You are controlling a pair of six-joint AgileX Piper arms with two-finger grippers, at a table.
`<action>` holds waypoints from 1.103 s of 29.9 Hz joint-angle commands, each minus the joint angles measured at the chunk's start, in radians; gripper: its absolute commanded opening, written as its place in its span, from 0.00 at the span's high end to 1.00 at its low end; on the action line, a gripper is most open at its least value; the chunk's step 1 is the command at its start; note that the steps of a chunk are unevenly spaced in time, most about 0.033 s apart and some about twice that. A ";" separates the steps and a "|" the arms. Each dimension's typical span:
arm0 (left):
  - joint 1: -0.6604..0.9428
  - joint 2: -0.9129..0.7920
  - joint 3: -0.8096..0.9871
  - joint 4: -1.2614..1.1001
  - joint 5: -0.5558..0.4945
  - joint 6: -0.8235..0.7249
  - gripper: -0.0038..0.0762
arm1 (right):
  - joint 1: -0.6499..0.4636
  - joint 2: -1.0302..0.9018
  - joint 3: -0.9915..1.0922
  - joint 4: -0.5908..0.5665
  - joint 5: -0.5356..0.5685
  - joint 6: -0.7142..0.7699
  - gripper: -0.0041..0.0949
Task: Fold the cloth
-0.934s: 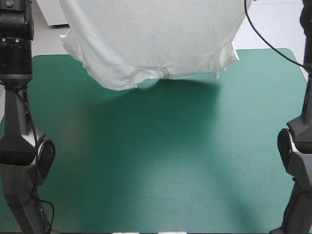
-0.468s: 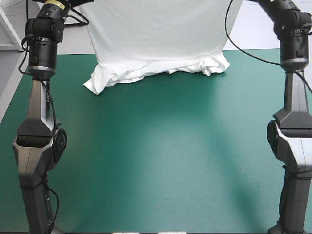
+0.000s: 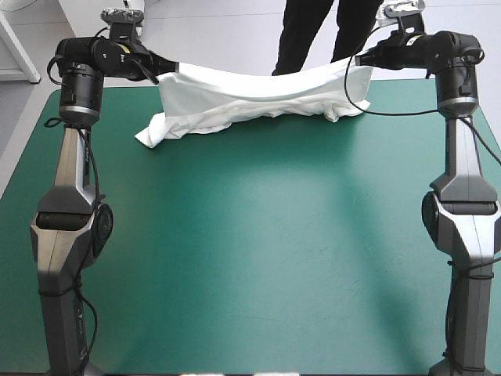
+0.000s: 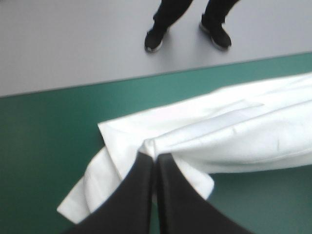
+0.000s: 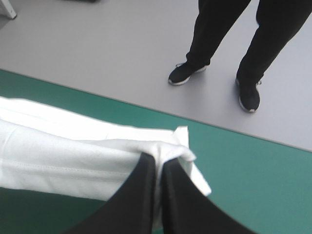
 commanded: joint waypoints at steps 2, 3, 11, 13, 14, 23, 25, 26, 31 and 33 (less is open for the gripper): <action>-0.004 -0.080 0.008 -0.064 0.084 0.002 0.98 | -0.019 -0.060 -0.026 -0.006 0.145 0.041 0.97; -0.004 -0.089 0.025 -0.091 0.084 0.012 0.98 | -0.022 -0.058 -0.015 -0.008 0.150 0.085 0.97; -0.036 -0.268 0.383 -0.093 0.086 0.025 0.98 | -0.026 -0.151 0.159 -0.032 0.150 0.126 0.97; -0.036 -0.326 0.492 -0.089 0.084 0.025 0.98 | -0.027 -0.193 0.246 -0.022 0.150 0.134 0.97; -0.036 -0.356 0.542 -0.083 0.084 0.028 0.98 | -0.027 -0.218 0.293 -0.020 0.150 0.144 0.97; -0.036 -0.592 0.878 -0.064 0.082 0.028 0.98 | -0.019 -0.490 0.722 -0.037 0.150 0.154 0.97; -0.041 -0.655 0.963 -0.056 0.082 0.028 0.98 | -0.017 -0.553 0.803 -0.033 0.150 0.145 0.97; -0.045 -0.683 1.009 -0.044 0.082 0.028 0.98 | -0.017 -0.585 0.836 -0.035 0.150 0.142 0.97; -0.049 -0.840 1.247 -0.038 0.082 0.038 0.98 | -0.017 -0.724 1.062 -0.045 0.150 0.108 0.97; -0.063 -0.900 1.322 -0.036 0.082 0.040 0.98 | -0.017 -0.771 1.168 -0.045 0.150 0.105 0.97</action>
